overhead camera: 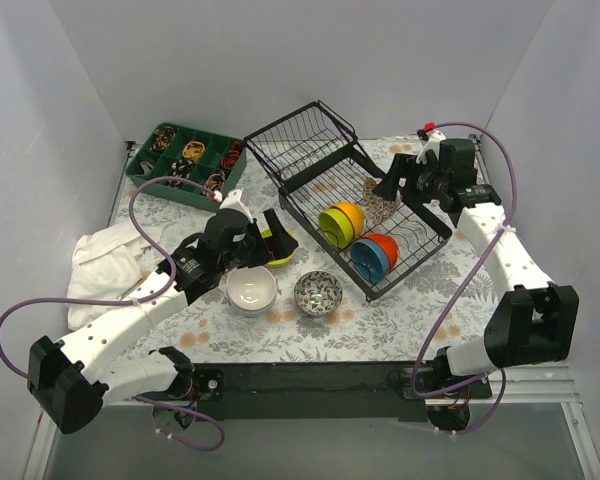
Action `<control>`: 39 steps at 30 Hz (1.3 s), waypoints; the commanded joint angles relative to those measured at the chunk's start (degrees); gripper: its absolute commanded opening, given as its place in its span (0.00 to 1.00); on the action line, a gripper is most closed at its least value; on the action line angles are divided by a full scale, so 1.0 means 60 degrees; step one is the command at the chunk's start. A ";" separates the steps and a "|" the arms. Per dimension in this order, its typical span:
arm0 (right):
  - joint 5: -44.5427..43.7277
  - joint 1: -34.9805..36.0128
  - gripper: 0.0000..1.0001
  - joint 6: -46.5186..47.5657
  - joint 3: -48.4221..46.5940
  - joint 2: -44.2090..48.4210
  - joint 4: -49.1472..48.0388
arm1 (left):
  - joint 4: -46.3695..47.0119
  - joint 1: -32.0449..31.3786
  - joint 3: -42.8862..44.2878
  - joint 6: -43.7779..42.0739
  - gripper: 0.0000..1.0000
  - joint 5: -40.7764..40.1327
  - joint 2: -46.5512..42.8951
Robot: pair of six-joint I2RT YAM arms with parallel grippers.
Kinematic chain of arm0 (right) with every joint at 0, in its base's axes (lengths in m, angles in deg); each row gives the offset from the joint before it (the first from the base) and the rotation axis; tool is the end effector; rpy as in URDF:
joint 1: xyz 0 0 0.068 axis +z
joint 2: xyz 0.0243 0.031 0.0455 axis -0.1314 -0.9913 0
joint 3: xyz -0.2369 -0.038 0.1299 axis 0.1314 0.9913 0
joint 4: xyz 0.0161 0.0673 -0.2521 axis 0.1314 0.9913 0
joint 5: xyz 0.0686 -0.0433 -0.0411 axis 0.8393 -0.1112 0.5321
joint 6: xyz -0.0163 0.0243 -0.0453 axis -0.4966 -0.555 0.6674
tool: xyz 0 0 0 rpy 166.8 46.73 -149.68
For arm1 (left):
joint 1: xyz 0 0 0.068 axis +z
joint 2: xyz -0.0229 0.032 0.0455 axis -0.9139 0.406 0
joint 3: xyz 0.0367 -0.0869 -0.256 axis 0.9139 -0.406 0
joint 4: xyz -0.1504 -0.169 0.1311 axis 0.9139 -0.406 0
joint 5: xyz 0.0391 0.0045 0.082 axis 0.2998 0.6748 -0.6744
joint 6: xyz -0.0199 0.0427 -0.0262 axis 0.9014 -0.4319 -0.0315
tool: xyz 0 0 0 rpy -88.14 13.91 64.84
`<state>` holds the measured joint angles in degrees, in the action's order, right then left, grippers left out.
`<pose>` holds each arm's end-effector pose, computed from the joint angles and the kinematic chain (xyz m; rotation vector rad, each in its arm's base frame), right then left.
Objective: Unload the bowls from the dish rack
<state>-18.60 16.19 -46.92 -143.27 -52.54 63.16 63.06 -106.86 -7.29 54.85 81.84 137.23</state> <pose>0.3227 0.0611 0.3311 -0.0960 2.1205 0.5981 0.1809 -0.1515 0.3026 -0.9259 2.2028 -1.0698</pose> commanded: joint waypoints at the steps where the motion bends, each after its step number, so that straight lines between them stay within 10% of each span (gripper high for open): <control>1: 0.1163 -0.0020 0.02 -0.0954 0.0429 0.0939 -0.1006 | 0.1436 0.0035 0.0128 -0.0126 0.98 0.0498 0.0081; 26: 0.4183 0.0874 0.02 -0.5320 0.3770 0.3474 -0.4609 | 0.4821 0.0021 0.0568 0.0635 0.86 0.3047 0.3304; 39: 0.4490 0.1064 0.05 -0.5658 0.4590 0.3825 -0.5079 | 0.4866 0.0021 -0.0384 0.0607 0.00 0.2901 0.2470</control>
<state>5.07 22.31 -80.26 -116.17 -32.85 38.00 92.90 -107.15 -7.91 58.29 101.27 156.07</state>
